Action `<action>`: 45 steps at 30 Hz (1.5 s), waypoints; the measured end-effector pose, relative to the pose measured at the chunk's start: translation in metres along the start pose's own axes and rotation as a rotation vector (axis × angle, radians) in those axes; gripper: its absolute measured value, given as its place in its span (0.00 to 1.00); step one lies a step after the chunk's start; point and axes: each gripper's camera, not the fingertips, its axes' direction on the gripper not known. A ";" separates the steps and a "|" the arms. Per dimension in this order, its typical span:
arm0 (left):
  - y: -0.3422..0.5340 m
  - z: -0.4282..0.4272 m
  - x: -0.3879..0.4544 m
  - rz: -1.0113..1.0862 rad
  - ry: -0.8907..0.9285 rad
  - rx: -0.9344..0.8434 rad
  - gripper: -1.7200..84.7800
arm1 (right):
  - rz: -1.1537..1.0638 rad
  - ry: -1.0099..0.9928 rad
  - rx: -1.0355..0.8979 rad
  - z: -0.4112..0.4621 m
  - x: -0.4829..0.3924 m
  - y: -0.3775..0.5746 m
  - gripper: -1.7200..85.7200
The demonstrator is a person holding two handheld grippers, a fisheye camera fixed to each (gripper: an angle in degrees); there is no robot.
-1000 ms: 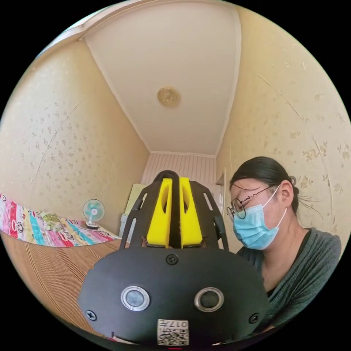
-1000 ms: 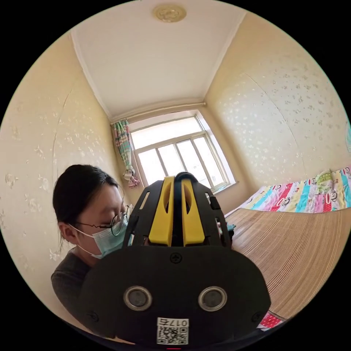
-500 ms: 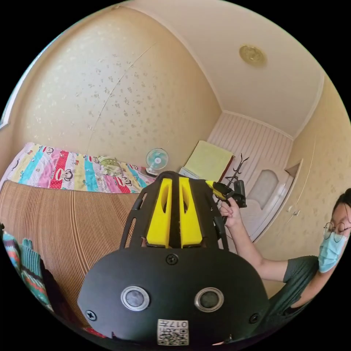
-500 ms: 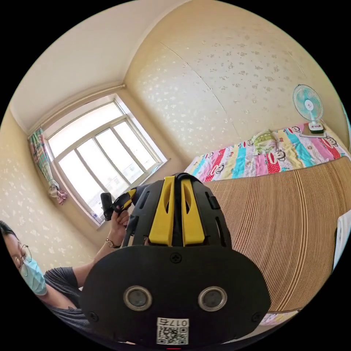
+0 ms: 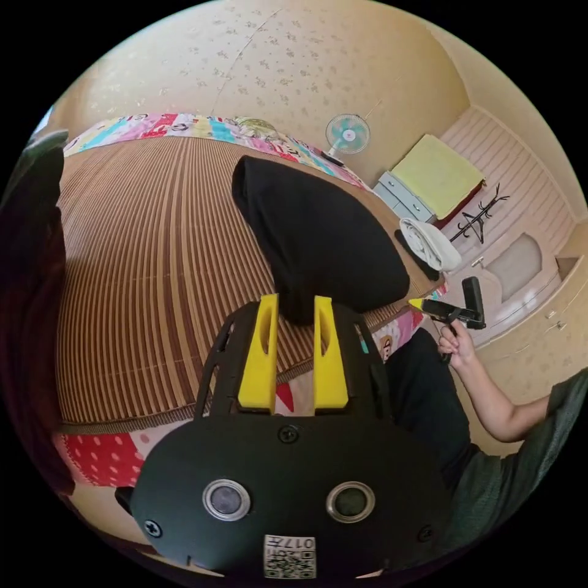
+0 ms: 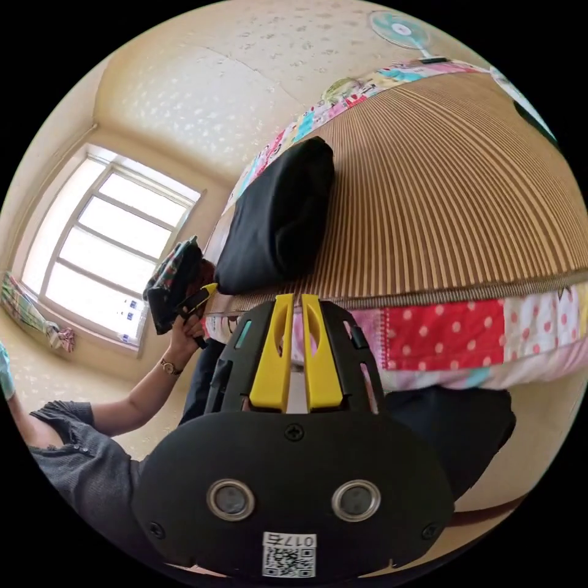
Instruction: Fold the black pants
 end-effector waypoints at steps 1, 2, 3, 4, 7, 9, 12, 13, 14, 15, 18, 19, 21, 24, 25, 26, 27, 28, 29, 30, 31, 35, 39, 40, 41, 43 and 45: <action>-0.012 -0.005 -0.017 -0.063 0.069 0.027 0.14 | 0.027 -0.053 0.019 -0.016 0.009 0.012 0.05; -0.029 -0.004 -0.032 -0.120 0.132 0.024 0.16 | 0.050 -0.099 0.029 -0.030 0.016 0.020 0.05; -0.038 -0.001 -0.038 -0.143 0.156 0.012 0.19 | 0.059 -0.117 0.029 -0.036 0.018 0.023 0.05; -0.056 0.008 -0.048 -0.180 0.184 -0.033 0.23 | 0.065 -0.142 0.025 -0.047 0.021 0.026 0.05; -0.093 0.045 -0.061 -0.226 0.152 -0.178 0.29 | 0.052 -0.140 0.014 -0.067 0.018 0.022 0.06; -0.107 0.064 -0.059 -0.213 0.123 -0.243 0.29 | 0.066 -0.141 0.015 -0.075 0.018 0.015 0.08; -0.119 0.084 -0.045 -0.181 0.077 -0.308 0.24 | 0.080 -0.224 0.020 -0.080 0.016 0.004 0.10; -0.120 0.082 -0.040 -0.165 0.033 -0.310 0.23 | 0.070 -0.254 0.010 -0.078 0.014 0.000 0.10; -0.120 0.080 -0.039 -0.158 0.024 -0.313 0.22 | 0.064 -0.267 -0.013 -0.074 0.011 -0.003 0.11; -0.118 0.080 -0.040 -0.167 0.039 -0.319 0.21 | 0.065 -0.269 -0.029 -0.072 0.011 -0.004 0.11; -0.097 0.077 -0.051 -0.236 0.265 -0.326 0.14 | 0.080 -0.287 -0.093 -0.060 0.009 -0.005 0.13; -0.083 0.078 -0.050 -0.247 0.343 -0.325 0.11 | 0.090 -0.303 -0.104 -0.058 0.009 -0.005 0.15; -0.062 0.077 -0.043 -0.252 0.381 -0.324 0.09 | 0.112 -0.333 -0.105 -0.060 0.012 -0.005 0.17; -0.030 0.065 -0.029 -0.280 0.438 -0.307 0.09 | 0.142 -0.395 -0.075 -0.075 0.018 -0.004 0.20; -0.019 0.058 -0.021 -0.285 0.467 -0.302 0.09 | 0.145 -0.422 -0.059 -0.084 0.019 -0.003 0.22; -0.007 0.049 -0.014 -0.284 0.487 -0.296 0.09 | 0.150 -0.443 -0.044 -0.094 0.021 -0.003 0.22; -0.001 0.044 -0.010 -0.283 0.493 -0.296 0.09 | 0.154 -0.448 -0.040 -0.099 0.022 -0.003 0.23; 0.011 0.035 -0.003 -0.275 0.500 -0.305 0.09 | 0.154 -0.455 -0.034 -0.107 0.024 -0.002 0.24; 0.022 0.025 0.005 -0.257 0.507 -0.325 0.09 | 0.163 -0.459 -0.040 -0.113 0.025 0.000 0.25; 0.028 0.020 0.008 -0.249 0.511 -0.336 0.09 | 0.166 -0.467 -0.043 -0.116 0.026 0.002 0.25; 0.038 0.010 0.013 -0.238 0.528 -0.356 0.08 | 0.178 -0.489 -0.052 -0.119 0.029 0.006 0.26; 0.066 -0.025 0.022 -0.244 0.575 -0.407 0.08 | 0.189 -0.667 -0.036 -0.121 0.036 0.026 0.29; 0.066 -0.059 0.023 -0.231 0.581 -0.377 0.09 | 0.152 -0.795 -0.014 -0.122 0.022 0.037 0.27; 0.061 -0.071 0.027 -0.209 0.599 -0.355 0.09 | 0.127 -0.803 0.010 -0.131 0.011 0.037 0.26; 0.054 -0.085 0.036 -0.165 0.606 -0.330 0.09 | 0.089 -0.794 0.034 -0.141 -0.002 0.034 0.26; 0.044 -0.104 0.054 -0.073 0.586 -0.288 0.09 | -0.011 -0.751 0.046 -0.162 -0.028 0.021 0.25; 0.034 -0.119 0.072 0.016 0.565 -0.240 0.10 | -0.120 -0.696 0.036 -0.185 -0.056 0.001 0.25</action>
